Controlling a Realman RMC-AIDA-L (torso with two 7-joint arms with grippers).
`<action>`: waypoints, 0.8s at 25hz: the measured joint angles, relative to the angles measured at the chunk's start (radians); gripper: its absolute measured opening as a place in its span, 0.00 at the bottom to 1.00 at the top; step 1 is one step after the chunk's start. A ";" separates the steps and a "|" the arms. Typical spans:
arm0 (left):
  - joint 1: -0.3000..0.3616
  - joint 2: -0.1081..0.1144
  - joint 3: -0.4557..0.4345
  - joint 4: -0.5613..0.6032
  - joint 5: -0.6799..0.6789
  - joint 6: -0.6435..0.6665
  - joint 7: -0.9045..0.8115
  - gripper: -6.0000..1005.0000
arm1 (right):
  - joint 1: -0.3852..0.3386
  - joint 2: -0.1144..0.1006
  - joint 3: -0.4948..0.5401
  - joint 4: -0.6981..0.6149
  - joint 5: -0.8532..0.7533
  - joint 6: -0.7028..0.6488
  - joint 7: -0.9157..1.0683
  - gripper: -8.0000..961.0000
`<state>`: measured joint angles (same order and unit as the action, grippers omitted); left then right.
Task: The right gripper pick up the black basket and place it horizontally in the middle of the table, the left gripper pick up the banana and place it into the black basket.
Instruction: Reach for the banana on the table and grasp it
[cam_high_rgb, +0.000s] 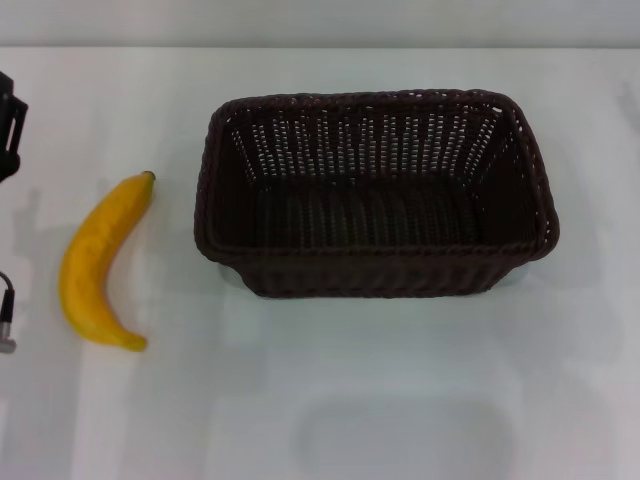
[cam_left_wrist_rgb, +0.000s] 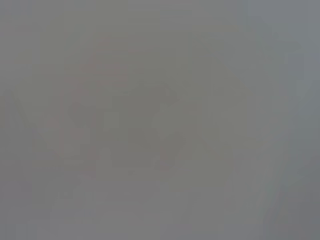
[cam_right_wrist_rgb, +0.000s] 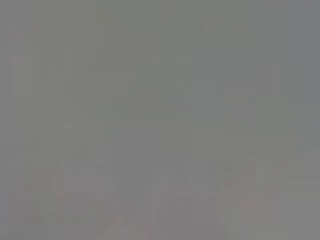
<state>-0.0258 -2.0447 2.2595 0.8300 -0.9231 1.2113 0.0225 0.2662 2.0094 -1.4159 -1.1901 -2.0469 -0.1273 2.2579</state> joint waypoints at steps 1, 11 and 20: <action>0.000 -0.004 -0.011 0.001 0.011 0.000 0.000 0.87 | 0.002 0.000 -0.022 0.023 -0.001 0.069 -0.008 0.72; 0.006 -0.008 -0.069 0.034 0.057 -0.004 0.001 0.87 | 0.016 -0.001 -0.157 0.261 -0.079 0.560 0.024 0.71; 0.016 0.036 -0.124 0.120 0.070 -0.140 0.002 0.87 | -0.018 -0.009 -0.151 0.303 -0.158 0.619 0.220 0.71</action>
<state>-0.0099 -2.0083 2.1351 0.9495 -0.8533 1.0711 0.0241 0.2479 2.0007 -1.5671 -0.8867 -2.2050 0.4914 2.4783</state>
